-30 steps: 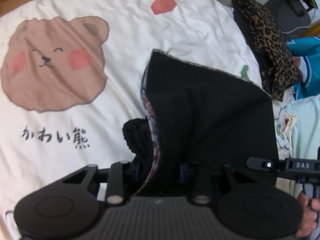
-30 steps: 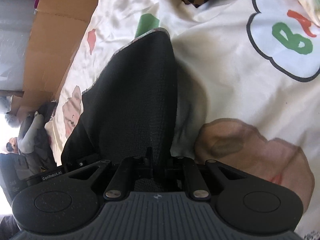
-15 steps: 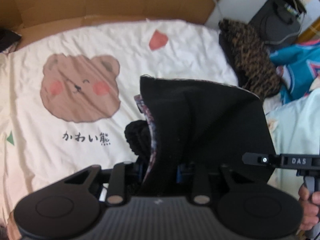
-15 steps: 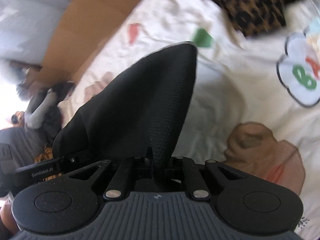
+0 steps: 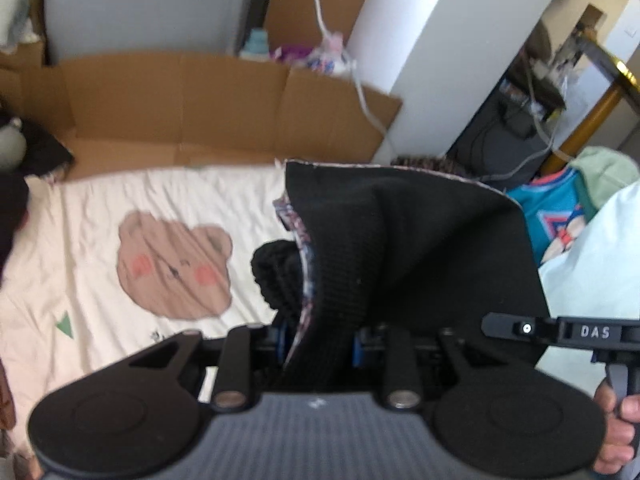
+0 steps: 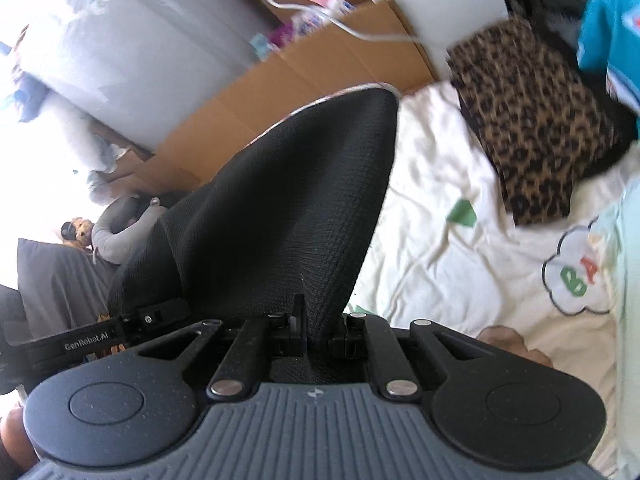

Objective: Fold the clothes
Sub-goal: 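Lift the folded black shorts up off the sheet with both tools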

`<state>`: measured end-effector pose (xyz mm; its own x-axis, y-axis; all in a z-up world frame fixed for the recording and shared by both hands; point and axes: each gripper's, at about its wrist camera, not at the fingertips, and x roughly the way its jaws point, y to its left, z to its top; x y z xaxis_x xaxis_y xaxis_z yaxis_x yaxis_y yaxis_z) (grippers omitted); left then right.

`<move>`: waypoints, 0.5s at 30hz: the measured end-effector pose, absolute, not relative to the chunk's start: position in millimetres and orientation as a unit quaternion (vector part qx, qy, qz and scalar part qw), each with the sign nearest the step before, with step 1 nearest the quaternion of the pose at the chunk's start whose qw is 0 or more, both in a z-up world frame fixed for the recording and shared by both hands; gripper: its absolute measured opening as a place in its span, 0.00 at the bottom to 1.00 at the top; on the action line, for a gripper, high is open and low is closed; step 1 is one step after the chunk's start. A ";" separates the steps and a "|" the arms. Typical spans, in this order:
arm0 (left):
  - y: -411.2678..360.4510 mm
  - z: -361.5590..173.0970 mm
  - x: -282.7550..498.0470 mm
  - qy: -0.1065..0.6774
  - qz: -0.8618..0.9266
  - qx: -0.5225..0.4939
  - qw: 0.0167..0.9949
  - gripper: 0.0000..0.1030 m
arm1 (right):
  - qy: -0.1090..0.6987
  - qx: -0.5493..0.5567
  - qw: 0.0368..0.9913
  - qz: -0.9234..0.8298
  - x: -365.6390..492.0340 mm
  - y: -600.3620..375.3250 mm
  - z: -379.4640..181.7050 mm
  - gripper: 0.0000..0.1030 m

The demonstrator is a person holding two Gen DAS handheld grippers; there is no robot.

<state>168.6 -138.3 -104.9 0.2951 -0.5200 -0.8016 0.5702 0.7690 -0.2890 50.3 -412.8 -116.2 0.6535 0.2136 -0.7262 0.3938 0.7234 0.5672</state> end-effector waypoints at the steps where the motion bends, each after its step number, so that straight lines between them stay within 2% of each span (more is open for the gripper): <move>1: -134.8 -97.5 167.0 0.482 -0.339 0.021 0.808 0.29 | 0.408 0.364 0.836 -0.055 50.6 -408.8 -106.6 0.07; 15: -111.7 -41.4 146.7 0.429 -0.358 -0.027 0.829 0.29 | 0.382 0.265 0.880 -0.092 43.0 -360.5 0.0 0.07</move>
